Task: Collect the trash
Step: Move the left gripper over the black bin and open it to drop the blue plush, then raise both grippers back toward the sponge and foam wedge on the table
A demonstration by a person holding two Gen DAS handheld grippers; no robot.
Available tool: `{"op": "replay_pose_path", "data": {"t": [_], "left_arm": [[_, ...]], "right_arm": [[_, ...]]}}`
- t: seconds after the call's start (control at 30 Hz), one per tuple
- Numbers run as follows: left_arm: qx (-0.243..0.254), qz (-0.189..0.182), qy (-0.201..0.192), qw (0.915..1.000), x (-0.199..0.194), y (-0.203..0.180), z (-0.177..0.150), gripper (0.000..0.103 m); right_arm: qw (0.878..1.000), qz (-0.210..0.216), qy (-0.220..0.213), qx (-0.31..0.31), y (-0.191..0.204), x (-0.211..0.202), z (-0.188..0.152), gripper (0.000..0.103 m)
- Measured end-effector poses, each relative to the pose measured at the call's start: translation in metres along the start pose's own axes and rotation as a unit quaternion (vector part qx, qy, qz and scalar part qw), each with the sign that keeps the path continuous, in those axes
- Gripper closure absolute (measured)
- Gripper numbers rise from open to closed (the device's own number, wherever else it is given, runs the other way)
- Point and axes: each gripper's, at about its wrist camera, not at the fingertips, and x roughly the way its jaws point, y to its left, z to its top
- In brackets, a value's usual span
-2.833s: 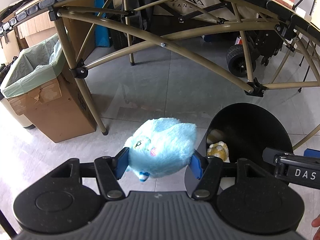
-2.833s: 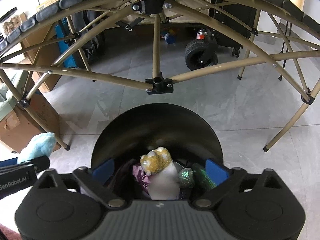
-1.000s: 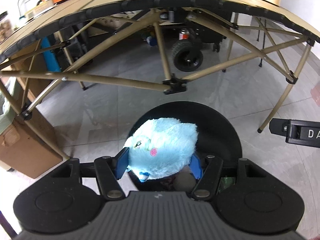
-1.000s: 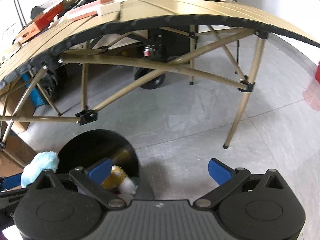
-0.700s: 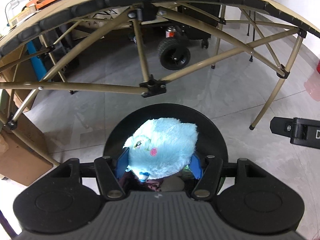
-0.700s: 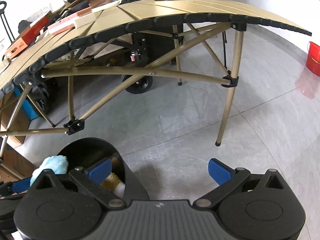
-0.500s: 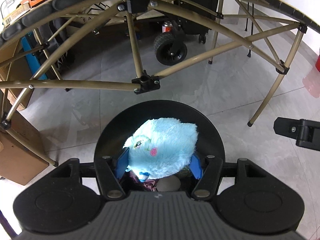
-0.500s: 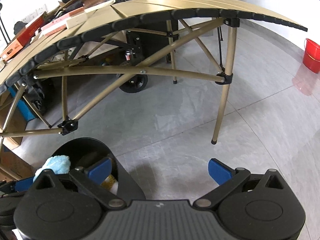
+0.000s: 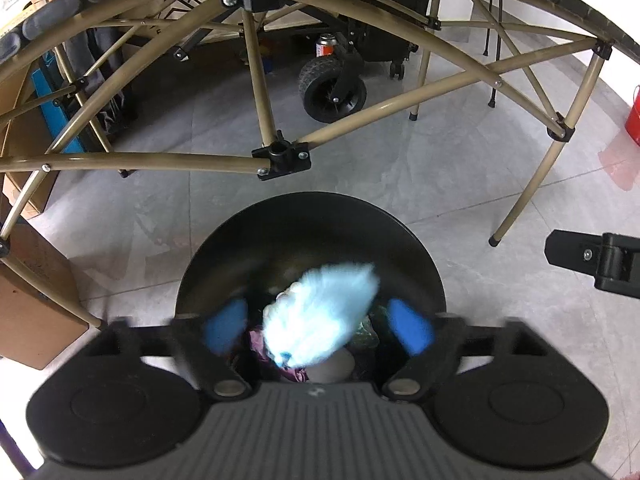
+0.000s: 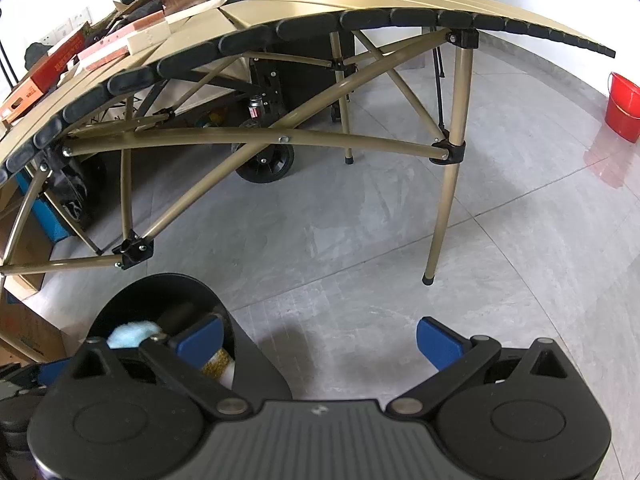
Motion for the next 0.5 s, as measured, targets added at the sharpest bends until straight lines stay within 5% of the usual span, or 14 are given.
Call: {"op": "replay_pose_path", "data": {"t": [0.5], "left_arm": [[0.003, 0.011, 0.003, 0.9999, 0.0047, 0.0049, -0.0008, 0.002]], "right_arm": [[1.000, -0.004, 0.001, 0.001, 0.0005, 0.0012, -0.0023, 0.000]]}}
